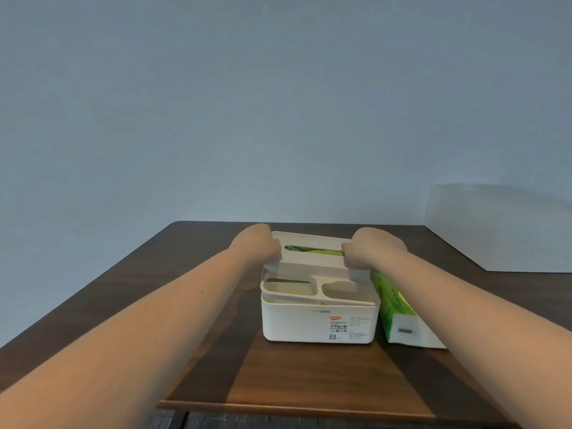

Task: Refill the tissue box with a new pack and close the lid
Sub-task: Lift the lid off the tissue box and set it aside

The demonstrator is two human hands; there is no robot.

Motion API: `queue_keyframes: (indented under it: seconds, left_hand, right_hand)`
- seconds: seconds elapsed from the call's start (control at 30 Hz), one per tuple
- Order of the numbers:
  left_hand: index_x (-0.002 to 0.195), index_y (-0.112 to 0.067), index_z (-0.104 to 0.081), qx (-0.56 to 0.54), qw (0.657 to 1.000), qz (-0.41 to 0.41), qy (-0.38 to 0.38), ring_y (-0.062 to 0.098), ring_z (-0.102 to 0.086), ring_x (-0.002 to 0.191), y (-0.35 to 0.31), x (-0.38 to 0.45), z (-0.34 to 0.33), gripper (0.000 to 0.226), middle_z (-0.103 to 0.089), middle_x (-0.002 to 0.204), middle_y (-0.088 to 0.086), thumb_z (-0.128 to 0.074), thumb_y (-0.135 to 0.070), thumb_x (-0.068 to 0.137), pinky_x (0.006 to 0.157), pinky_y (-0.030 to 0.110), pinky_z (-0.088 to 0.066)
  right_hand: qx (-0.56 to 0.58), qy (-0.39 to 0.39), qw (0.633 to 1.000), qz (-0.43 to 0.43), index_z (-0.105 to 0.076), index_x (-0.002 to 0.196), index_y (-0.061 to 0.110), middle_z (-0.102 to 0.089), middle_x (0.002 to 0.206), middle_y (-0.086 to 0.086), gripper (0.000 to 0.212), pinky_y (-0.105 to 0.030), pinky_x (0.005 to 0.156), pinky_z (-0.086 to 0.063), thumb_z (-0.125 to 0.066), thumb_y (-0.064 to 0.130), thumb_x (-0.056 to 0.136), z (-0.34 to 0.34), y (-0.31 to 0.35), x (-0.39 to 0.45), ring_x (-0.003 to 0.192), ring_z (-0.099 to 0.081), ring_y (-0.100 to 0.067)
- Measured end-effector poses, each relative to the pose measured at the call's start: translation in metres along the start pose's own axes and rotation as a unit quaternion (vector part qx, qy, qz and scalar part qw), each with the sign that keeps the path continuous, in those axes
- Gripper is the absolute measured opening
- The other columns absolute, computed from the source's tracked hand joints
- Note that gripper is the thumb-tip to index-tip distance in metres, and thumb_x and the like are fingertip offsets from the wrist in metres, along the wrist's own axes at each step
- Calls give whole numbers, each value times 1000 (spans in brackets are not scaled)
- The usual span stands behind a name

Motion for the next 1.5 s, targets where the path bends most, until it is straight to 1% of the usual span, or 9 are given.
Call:
queue_keyframes:
  seconds: [0.23, 0.37, 0.57, 0.7, 1.0, 1.17, 1.23, 1.33, 1.5]
  left_hand:
    - [91, -5, -61, -85, 995, -5, -41, 23, -56, 74, 4, 3, 12, 20, -65, 82, 5, -42, -13, 90, 52, 25, -40]
    - [87, -7, -59, -148, 985, 6, -86, 19, -53, 63, 14, 1, 28, 20, -65, 76, 3, -40, -13, 89, 53, 26, -38]
    - [105, -9, -65, -193, 971, 24, -142, 24, -56, 82, 55, 1, 62, 29, -67, 85, 5, -42, -19, 90, 70, 29, -43]
    - [106, -11, -64, -191, 966, 58, -167, 24, -53, 86, 96, -3, 78, 26, -62, 93, 5, -44, -20, 92, 74, 30, -41]
    - [70, -8, -54, -132, 972, 152, -119, 26, -42, 66, 203, -8, 69, 16, -52, 75, 11, -44, 3, 76, 58, 29, -33]
    - [100, -7, -62, -110, 970, 195, -90, 26, -52, 80, 242, -7, 52, 24, -59, 92, 10, -54, 0, 78, 60, 28, -39]
    - [104, -5, -63, -96, 973, 193, -81, 27, -52, 84, 249, -5, 46, 27, -60, 94, 9, -55, -2, 79, 57, 28, -37]
    - [83, -6, -58, -82, 977, 186, -65, 22, -47, 70, 254, -3, 38, 10, -54, 81, 6, -50, -1, 80, 50, 27, -29]
    - [56, -14, -31, -63, 981, 176, -50, 16, -27, 52, 258, 6, 22, 31, -32, 59, 2, -42, 2, 80, 47, 25, -19]
  right_hand:
    - [73, 8, 997, 6, -51, 67, 10, -52, 69, -4, 22, -24, 53, -37, -51, 20, 87, 6, -1, -2, 59, -49, -20]
    - [170, -18, 985, 20, -48, 66, 9, -49, 68, -6, 21, -23, 48, -32, -54, 13, 86, 19, 6, -4, 57, -46, -20]
    - [218, -20, 974, 62, -52, 68, 5, -46, 67, -6, 15, -26, 55, -38, -59, 6, 81, 34, 49, -8, 66, -50, -25]
    - [203, -5, 974, 98, -43, 61, 8, -44, 63, -5, 25, -25, 46, -30, -57, 5, 81, 31, 95, -14, 53, -40, -19]
    - [144, 26, 971, 192, -43, 60, 9, -44, 62, -5, 30, -25, 47, -32, -48, 7, 89, -4, 207, -28, 53, -42, -18]
    - [107, 69, 971, 202, -48, 63, 6, -52, 72, -7, 26, -27, 50, -39, -50, 9, 89, -44, 244, -26, 57, -47, -20]
    - [148, 99, 963, 203, -52, 77, 3, -55, 86, -11, 13, -34, 67, -54, -53, 8, 88, -62, 251, -22, 70, -53, -27]
    - [150, 134, 960, 194, -49, 91, 6, -55, 87, -12, 4, -32, 62, -51, -52, 4, 88, -81, 255, -19, 68, -54, -27]
    - [-20, 194, 966, 168, -46, 89, 3, -52, 70, -10, 11, -28, 50, -41, -38, 8, 95, -110, 255, -10, 52, -49, -20]
Point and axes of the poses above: each hand's wrist, its own x-axis towards the middle knuckle, its own z-axis out of the back of the hand, y = z × x, the point moved 8 cm from there along x, towards the middle knuckle
